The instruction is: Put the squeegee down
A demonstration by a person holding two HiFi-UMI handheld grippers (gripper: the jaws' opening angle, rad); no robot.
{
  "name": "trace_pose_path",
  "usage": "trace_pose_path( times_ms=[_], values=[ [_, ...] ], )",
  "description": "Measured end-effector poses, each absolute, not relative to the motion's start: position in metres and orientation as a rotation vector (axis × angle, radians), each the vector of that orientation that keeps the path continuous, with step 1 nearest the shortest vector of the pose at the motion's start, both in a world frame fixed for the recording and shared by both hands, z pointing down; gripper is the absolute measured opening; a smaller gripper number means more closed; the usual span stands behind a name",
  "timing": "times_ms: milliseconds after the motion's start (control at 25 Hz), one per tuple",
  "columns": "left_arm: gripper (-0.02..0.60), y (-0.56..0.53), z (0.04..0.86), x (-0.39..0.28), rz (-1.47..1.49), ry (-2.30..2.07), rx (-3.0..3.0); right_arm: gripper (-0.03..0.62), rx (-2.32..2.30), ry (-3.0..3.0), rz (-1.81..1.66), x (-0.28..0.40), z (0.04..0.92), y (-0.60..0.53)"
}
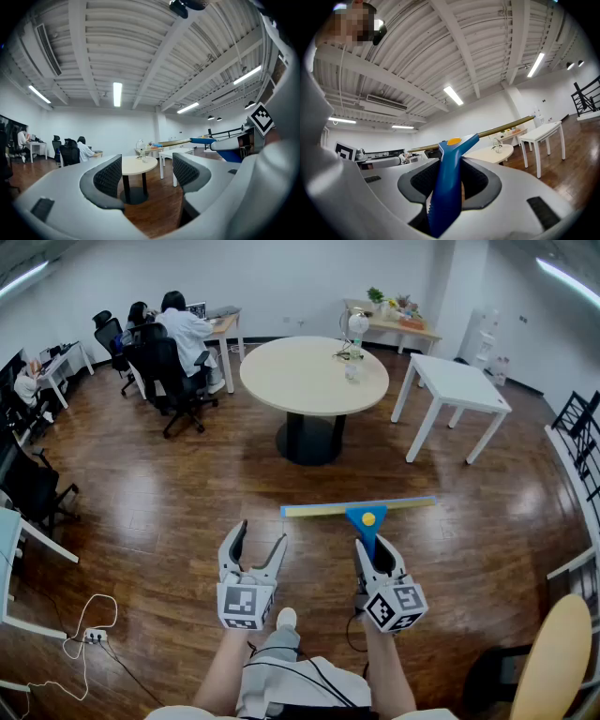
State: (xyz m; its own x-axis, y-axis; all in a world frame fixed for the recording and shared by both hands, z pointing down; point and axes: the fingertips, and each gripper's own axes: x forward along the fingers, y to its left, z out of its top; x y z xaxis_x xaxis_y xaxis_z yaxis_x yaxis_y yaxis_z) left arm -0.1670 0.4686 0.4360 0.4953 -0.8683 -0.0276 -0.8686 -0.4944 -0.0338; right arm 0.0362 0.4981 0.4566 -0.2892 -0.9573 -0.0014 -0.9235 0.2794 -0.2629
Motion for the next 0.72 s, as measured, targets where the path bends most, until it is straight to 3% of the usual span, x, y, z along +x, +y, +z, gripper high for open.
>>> trace_pose_path(
  times_ms=[360,720],
  values=[
    [0.319,0.327,0.424,-0.197,0.033,1.495,-2.687,0.155,-1.786,2.351,-0.231,0.004,0.431,0.364],
    [0.319,0.257,0.43,-0.211,0.018,1.581,-2.706,0.155,-1.792,2.353,-0.275,0.008,0.433,0.289]
  ],
)
